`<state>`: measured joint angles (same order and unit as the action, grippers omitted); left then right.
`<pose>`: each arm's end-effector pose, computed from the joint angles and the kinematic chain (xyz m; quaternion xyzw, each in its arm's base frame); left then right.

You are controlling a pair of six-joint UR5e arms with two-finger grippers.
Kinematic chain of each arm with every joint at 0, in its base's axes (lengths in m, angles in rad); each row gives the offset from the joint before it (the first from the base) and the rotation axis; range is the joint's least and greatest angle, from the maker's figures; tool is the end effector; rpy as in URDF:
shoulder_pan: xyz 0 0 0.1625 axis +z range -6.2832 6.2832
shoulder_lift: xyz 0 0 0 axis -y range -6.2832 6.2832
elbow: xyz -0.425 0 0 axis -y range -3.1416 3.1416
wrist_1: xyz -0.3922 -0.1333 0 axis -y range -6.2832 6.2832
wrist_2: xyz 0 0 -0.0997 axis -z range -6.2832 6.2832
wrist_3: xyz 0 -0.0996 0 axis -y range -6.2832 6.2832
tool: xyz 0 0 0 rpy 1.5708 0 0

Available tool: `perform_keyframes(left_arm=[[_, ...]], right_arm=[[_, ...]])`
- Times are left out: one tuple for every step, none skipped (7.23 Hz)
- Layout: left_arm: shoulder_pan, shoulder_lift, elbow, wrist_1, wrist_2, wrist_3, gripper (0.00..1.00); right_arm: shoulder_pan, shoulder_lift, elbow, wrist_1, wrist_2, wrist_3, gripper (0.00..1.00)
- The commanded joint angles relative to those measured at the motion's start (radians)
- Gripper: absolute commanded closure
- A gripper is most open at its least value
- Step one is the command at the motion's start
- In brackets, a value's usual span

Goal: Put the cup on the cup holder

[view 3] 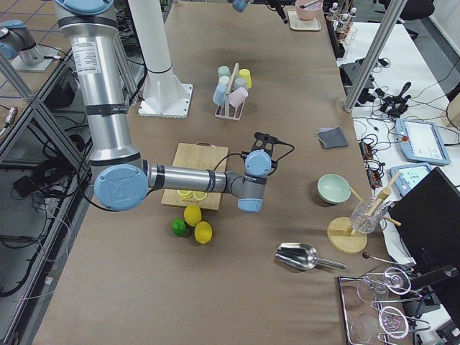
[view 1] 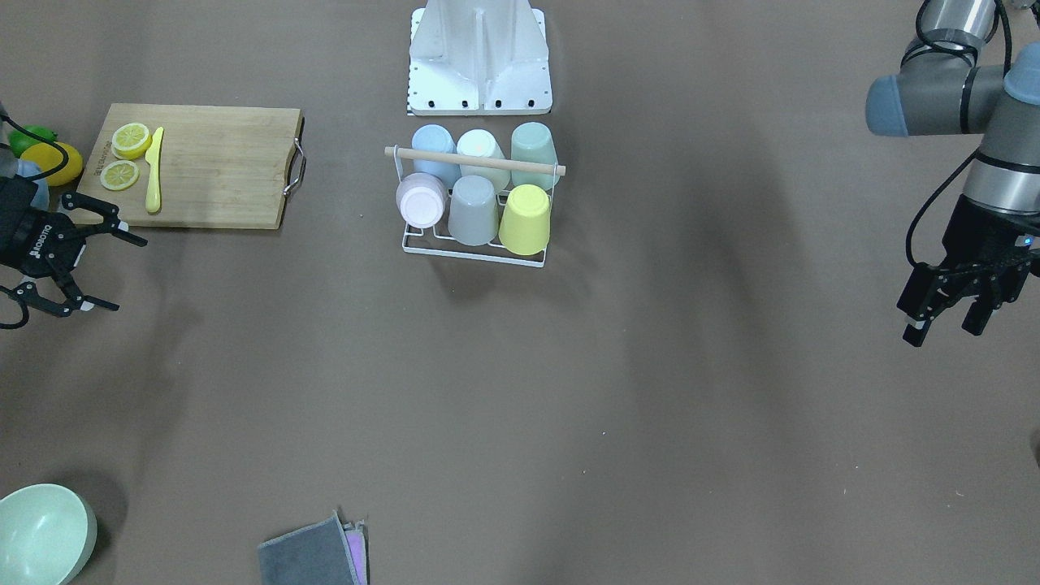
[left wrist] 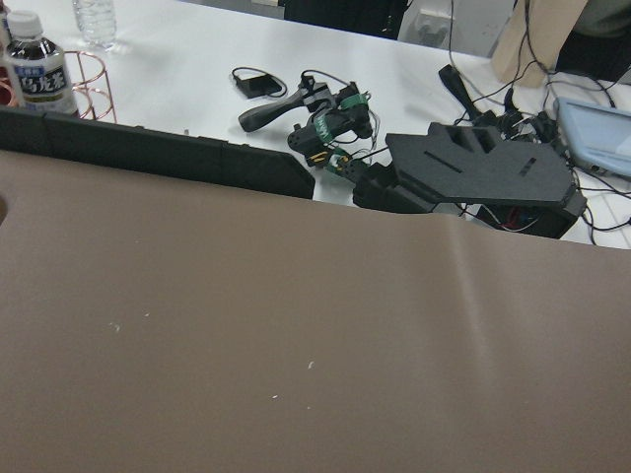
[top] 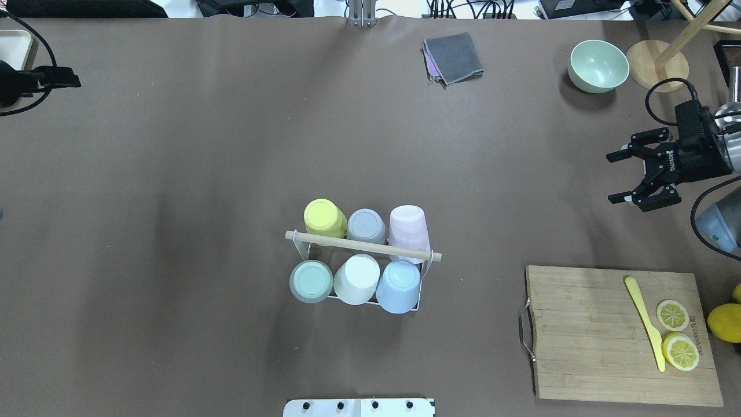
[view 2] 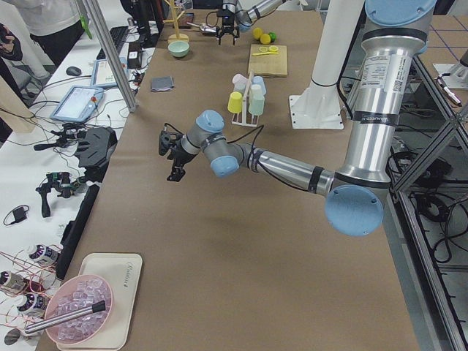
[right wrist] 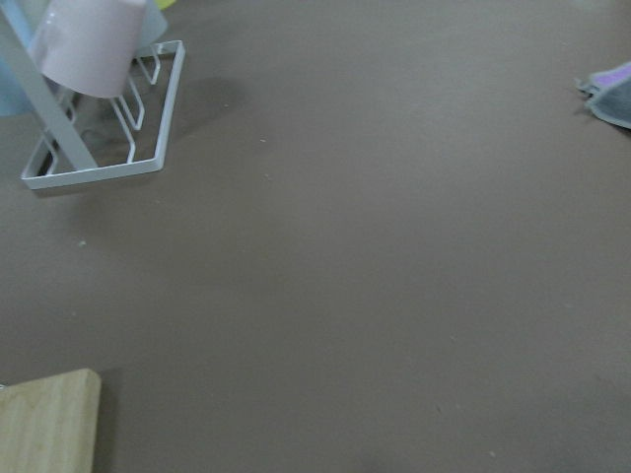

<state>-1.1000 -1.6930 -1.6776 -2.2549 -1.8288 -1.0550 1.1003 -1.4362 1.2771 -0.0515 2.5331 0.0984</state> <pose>0.1628 -0.5578 0.4753 0.2362 0.3856 -0.2020 0.8687 -0.1901 -0.4876 0.5602 0.4341 -0.5018 -0.4135 0.6235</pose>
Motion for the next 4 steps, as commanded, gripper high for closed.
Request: perform_keyframes(left_arm=[[-0.049,0.025,0.009,0.054,-0.087,0.079,0.03],[-0.075,0.027,0.010,0.055,-0.140,0.117,0.03],[-0.108,0.027,0.022,0.061,-0.212,0.154,0.03],[-0.141,0.027,0.028,0.098,-0.257,0.203,0.03]], right_arm=[[0.023,-0.070,0.109,-0.135,-0.074,0.012,0.00],[0.048,-0.076,0.154,-0.224,-0.101,0.012,0.00],[0.090,-0.076,0.192,-0.323,-0.109,0.014,0.01],[0.122,-0.076,0.236,-0.423,-0.138,0.017,0.01]])
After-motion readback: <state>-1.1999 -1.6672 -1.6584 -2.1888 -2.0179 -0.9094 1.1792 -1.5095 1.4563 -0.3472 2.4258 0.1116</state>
